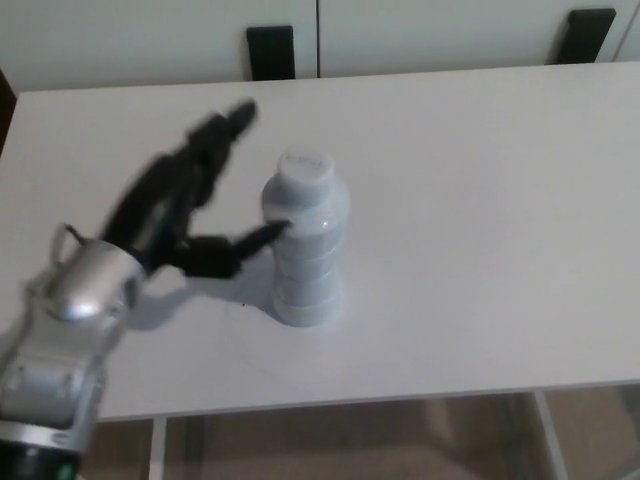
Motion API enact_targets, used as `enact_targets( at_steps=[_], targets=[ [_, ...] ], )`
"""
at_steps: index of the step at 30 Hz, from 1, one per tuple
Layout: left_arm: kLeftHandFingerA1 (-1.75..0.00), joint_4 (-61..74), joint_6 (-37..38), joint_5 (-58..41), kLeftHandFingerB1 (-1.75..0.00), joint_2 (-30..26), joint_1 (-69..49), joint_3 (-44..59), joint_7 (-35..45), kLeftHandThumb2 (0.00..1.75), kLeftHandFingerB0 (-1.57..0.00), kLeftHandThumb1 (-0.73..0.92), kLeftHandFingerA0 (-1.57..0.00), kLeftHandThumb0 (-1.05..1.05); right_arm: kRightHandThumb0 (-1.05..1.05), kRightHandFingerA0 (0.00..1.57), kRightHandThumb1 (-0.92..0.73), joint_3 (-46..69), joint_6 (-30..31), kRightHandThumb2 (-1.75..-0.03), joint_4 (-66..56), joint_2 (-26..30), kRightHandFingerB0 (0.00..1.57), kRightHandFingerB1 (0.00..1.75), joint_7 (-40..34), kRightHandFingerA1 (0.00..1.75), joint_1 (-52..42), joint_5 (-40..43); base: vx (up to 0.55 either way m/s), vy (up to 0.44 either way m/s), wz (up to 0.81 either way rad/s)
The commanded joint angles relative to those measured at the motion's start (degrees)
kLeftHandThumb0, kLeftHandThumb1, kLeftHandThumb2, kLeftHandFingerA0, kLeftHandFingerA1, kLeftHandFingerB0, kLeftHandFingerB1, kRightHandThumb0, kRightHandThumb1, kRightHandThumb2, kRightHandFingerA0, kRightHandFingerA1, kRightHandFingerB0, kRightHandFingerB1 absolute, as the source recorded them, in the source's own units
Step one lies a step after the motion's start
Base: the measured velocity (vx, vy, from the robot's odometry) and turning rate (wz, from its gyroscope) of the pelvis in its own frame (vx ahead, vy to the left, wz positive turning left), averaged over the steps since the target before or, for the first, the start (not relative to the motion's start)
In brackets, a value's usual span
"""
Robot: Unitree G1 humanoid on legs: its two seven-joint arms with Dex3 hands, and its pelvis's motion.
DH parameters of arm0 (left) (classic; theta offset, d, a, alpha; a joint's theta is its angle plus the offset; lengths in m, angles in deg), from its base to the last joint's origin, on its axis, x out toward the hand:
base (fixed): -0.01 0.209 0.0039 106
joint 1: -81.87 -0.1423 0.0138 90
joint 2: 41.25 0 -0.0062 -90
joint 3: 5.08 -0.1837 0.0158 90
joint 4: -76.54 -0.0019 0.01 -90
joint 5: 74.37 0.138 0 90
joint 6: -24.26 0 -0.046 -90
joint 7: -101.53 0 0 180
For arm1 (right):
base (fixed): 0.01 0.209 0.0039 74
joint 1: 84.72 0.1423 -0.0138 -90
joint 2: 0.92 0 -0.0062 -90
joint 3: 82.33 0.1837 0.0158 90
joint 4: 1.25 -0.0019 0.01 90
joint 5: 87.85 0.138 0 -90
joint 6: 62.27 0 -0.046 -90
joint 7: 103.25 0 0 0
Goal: The robot picks up a bottle from a person using its left hand and walk towards the table in frontand put the bottle on the table.
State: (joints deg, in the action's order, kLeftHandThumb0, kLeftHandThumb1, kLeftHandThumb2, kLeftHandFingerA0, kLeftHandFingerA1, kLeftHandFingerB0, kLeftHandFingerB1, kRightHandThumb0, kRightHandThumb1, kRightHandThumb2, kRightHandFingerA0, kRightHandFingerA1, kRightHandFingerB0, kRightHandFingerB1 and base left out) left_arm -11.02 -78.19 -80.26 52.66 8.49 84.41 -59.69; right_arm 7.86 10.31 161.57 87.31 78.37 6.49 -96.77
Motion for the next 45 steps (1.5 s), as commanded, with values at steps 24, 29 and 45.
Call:
enact_targets(
  at_steps=[24,29,45],
  targets=[
    [-0.44,34.0,36.6,-40.3,-0.35,1.7,-86.1,27.6,58.6,0.61,-0.4,0.64,-0.42,-0.98,-0.52,0.52,-0.67,-4.2,2.7,-0.6,1.7,2.3,0.53,0.39,0.2,0.42,2.5,-3.5,0.0,0.0,0.0],
    [-0.55,25.4,31.9,-36.8,-0.48,-3.8,-84.9,29.1,61.0,0.93,-0.4,0.47,-0.46,-0.82,-0.53,0.51,-0.67,-4.2,2.0,-0.6,1.7,2.4,0.53,0.4,1.1,0.41,2.5,-3.4,0.0,0.0,0.0],
    [-0.34,-28.0,27.5,4.0,-0.32,-9.9,-56.8,13.8,15.0,0.63,-0.18,0.77,-0.18,-0.68,-0.52,0.49,-0.66,-4.5,3.0,-0.6,1.9,2.8,0.51,0.39,2.1,0.41,1.8,-3.0,0.0,0.0,0.0]
  ],
)
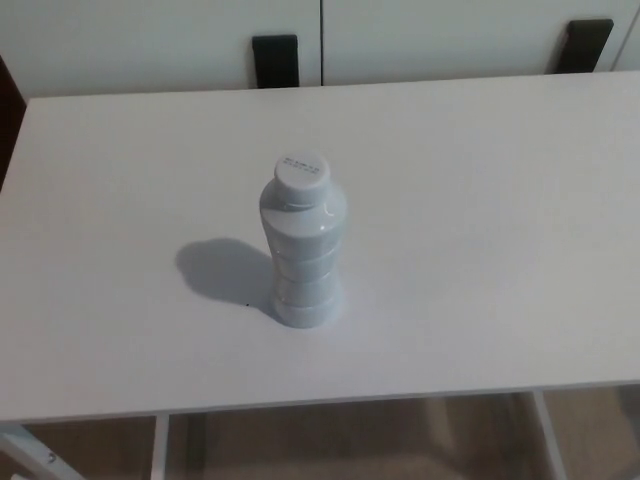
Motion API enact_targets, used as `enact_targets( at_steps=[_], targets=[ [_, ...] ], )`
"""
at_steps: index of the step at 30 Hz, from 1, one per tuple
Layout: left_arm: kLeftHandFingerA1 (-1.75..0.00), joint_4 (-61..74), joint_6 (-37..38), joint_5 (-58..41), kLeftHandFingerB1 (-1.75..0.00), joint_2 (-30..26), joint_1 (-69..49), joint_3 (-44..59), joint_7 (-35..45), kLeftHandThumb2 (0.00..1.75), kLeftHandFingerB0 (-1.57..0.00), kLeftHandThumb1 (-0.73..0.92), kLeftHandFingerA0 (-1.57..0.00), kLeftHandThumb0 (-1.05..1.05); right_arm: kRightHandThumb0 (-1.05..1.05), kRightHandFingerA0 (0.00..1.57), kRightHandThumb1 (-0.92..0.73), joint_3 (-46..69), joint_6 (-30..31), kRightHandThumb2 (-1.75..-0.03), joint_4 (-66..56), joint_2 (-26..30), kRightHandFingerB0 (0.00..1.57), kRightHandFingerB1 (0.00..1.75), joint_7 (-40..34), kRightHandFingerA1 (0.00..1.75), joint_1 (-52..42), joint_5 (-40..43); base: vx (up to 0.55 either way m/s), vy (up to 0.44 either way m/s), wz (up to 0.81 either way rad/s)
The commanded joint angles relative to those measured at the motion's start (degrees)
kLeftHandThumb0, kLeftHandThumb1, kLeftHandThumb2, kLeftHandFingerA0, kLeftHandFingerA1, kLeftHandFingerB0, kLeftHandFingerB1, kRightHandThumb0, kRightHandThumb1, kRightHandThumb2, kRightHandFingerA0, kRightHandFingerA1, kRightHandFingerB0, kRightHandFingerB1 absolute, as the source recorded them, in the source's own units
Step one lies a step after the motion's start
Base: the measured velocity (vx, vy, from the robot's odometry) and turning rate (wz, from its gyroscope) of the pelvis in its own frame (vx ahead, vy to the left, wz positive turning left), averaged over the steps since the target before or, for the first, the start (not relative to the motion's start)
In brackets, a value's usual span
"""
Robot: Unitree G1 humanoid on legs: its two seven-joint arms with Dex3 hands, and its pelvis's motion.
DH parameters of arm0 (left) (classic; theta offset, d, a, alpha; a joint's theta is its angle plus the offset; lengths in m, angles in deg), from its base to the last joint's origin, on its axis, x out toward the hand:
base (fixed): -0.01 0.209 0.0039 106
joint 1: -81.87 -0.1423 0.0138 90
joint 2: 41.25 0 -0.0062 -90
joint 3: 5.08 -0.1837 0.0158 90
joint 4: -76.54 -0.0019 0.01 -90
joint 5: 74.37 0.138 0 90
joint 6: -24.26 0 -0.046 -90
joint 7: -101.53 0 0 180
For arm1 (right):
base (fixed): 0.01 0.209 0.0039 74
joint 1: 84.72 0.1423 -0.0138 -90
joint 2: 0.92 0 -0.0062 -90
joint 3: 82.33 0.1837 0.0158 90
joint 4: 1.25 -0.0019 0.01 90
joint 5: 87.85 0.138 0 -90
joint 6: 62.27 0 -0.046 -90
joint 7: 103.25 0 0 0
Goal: The robot picks up a bottle from a person using its left hand and walk towards the table in frontand put the bottle on the table.
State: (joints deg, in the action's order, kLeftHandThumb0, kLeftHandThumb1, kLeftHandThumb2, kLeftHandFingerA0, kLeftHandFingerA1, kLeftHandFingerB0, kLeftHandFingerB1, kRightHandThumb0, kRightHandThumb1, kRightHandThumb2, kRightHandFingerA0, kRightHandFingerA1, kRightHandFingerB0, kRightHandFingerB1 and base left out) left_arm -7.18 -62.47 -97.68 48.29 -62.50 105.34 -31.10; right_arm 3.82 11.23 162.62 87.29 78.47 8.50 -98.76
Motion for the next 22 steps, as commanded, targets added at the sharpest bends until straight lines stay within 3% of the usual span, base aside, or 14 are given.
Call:
enact_targets(
  at_steps=[1,2,4,7,8,13,14,19,20,22],
  targets=[
    [-0.34,-32.4,12.2,21.4,-0.32,-5.6,14.4,-7.3,-13.7,0.63,-0.18,0.77,-0.18,-0.68,-0.52,0.49,-0.66,-0.5,2.1,-0.6,0.9,2.9,0.51,0.39,2.0,0.41,-0.2,-1.0,0.0,0.0,0.0],
    [-0.49,-42.5,9.7,21.9,-0.48,-5.9,22.0,-9.0,-17.3,1.09,0.0,0.54,0.0,-0.35,-0.52,0.48,-0.67,-0.5,2.1,-0.6,0.8,2.9,0.49,0.38,1.8,0.41,0.2,-0.9,0.0,0.0,0.0],
    [-0.49,-48.3,7.6,23.6,-0.47,-6.0,26.3,-10.7,-22.4,1.09,0.0,0.54,0.0,-0.35,-0.52,0.51,-0.67,-1.2,2.3,-0.6,0.8,2.9,0.5,0.38,0.5,0.41,0.4,-1.8,0.0,0.0,0.0],
    [-0.49,-50.4,8.8,23.3,-0.47,-6.4,27.2,-11.4,-22.8,1.09,0.0,0.54,0.0,-0.35,-0.52,0.51,-0.67,-1.2,2.3,-0.6,0.8,2.9,0.5,0.38,0.5,0.41,0.4,-1.7,0.0,0.0,0.0],
    [-0.3,-54.1,8.1,24.6,-0.36,-7.0,29.8,-13.2,-23.8,1.07,-0.04,0.73,0.0,-0.68,-0.52,0.5,-0.67,-1.1,2.1,-0.6,0.9,2.6,0.5,0.39,0.5,0.41,-0.1,-1.5,0.0,0.0,0.0],
    [-0.36,-62.9,5.5,29.1,-0.39,-8.6,36.2,-20.1,-28.3,1.05,-0.04,0.72,-0.04,-0.69,-0.51,0.5,-0.66,-0.7,1.9,-0.6,1.1,1.9,0.49,0.39,0.1,0.41,-1.7,-0.8,0.0,0.0,0.0],
    [-0.31,-64.4,3.8,30.0,-0.32,-8.7,37.8,-21.4,-29.9,0.68,-0.21,0.92,-0.2,-0.63,-0.51,0.49,-0.66,-0.7,1.6,-0.6,1.1,1.8,0.48,0.38,0.0,0.42,-2.0,-0.8,0.0,0.0,0.0],
    [-0.34,-70.1,3.1,31.5,-0.35,-9.3,42.2,-25.8,-34.6,0.71,-0.24,0.92,-0.22,-0.63,-0.53,0.5,-0.67,-1.0,1.4,-0.6,1.1,1.4,0.49,0.38,-0.7,0.41,-2.7,-1.1,0.0,0.0,0.0],
    [-0.39,-71.4,2.4,27.6,-0.34,-8.2,42.3,-23.2,-33.0,1.11,-0.02,0.76,-0.02,-0.68,-0.57,0.47,-0.65,0.0,2.2,-0.6,1.3,0.8,0.48,0.38,0.1,0.39,-2.4,0.0,0.0,0.0,0.0],
    [-0.42,-73.3,2.8,22.9,-0.36,-6.5,42.5,-20.1,-31.6,1.11,-0.03,0.76,-0.03,-0.69,-0.58,0.46,-0.66,1.6,3.5,-0.6,1.5,0.2,0.47,0.38,2.1,0.4,-1.6,1.9,0.0,0.0,0.0]
  ],
)
